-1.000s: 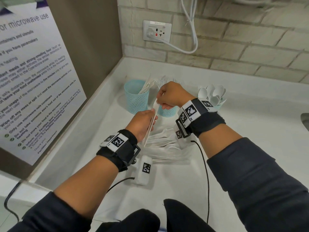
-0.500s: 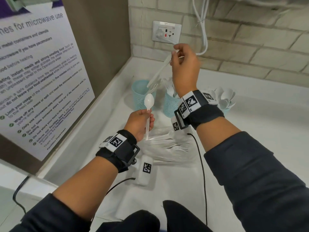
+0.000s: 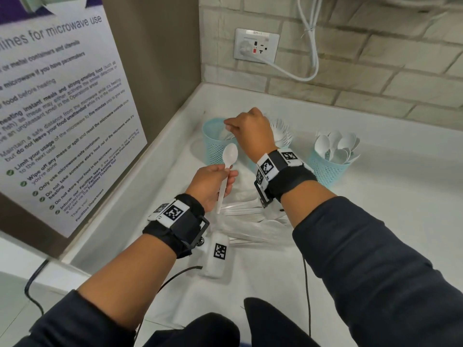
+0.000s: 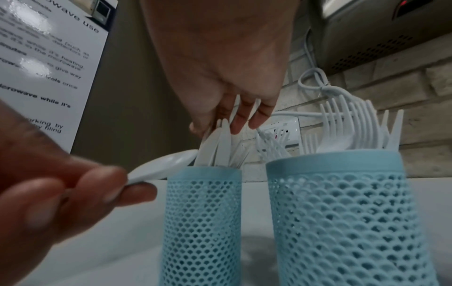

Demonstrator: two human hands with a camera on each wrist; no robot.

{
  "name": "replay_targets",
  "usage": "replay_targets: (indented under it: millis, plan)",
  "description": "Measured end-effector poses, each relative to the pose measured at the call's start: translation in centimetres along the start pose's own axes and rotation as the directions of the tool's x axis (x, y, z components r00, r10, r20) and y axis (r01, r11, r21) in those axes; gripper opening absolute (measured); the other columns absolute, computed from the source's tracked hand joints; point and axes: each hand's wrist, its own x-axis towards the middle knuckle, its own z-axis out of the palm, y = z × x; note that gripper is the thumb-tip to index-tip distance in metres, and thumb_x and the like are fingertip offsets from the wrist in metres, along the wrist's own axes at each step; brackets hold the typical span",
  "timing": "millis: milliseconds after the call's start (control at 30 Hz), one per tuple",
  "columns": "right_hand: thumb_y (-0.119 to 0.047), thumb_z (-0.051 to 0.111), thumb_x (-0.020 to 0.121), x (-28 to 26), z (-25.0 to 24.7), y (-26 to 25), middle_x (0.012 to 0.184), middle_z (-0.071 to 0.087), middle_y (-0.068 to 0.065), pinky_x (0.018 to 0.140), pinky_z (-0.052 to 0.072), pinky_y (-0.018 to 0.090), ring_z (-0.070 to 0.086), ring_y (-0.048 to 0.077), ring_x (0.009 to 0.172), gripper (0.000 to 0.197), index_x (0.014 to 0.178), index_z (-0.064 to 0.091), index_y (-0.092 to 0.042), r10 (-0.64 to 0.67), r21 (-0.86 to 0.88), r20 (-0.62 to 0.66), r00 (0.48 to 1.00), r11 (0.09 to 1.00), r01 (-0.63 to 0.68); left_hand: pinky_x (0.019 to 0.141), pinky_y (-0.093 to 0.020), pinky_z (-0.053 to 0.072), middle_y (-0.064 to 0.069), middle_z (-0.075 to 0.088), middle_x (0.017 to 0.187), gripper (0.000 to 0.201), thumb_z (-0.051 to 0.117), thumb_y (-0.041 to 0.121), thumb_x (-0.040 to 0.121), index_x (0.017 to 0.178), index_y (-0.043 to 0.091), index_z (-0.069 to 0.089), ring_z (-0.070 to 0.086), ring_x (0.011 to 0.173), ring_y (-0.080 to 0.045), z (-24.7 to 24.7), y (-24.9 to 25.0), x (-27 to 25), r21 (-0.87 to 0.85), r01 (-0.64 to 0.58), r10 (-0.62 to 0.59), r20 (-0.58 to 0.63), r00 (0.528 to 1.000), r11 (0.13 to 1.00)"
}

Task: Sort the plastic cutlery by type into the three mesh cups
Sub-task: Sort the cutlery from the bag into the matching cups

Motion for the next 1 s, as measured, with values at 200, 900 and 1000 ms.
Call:
replay_targets:
  millis: [200,900,1000]
  plan:
    - [-0.019,0.045,0.095,-0.7,-1.7,1.4,0.108,0.062,0.015,0.085,0.04,0.032,0.055,0.028,0.101,0.029,0.116,0.062,-0.01,0.327,0.344,-0.185,0.927,0.905,-0.25,0.058,-0.018,0.049,-0.003,0.067,0.083,0.031,0.04,0.001,0.095,0.123,0.002,0.052,0.057,0.068,-0.009,0.8,0.5,-0.3,-0.005,0.004,-0.003,0.057,0.998,1.0]
    - [-0.021,0.029,0.101,-6.7,-10.2,9.2,0.088,0.058,0.003,0.063,0.032,0.025,0.049,0.016,0.077,0.03,0.106,0.053,-0.004,0.689,0.527,-0.579,0.435,0.724,-0.445,0.094,-0.025,0.037,-0.005,0.053,0.117,0.037,0.06,0.034,0.088,0.12,0.016,0.055,0.051,0.109,-0.018,4.9,-0.9,-0.8,0.9,-0.428,-0.116,0.436,0.893,0.088]
    - [-0.024,0.027,0.101,-7.5,-9.8,10.0,0.102,0.06,0.004,0.066,0.032,0.023,0.052,0.016,0.083,0.034,0.109,0.055,-0.007,0.602,0.382,-0.668,0.439,0.782,-0.492,0.106,-0.036,0.033,-0.011,0.035,0.139,0.064,0.06,0.045,0.085,0.139,0.019,0.038,0.037,0.129,-0.028,5.0,-1.0,-0.9,0.921,-0.387,-0.172,0.373,0.912,-0.054]
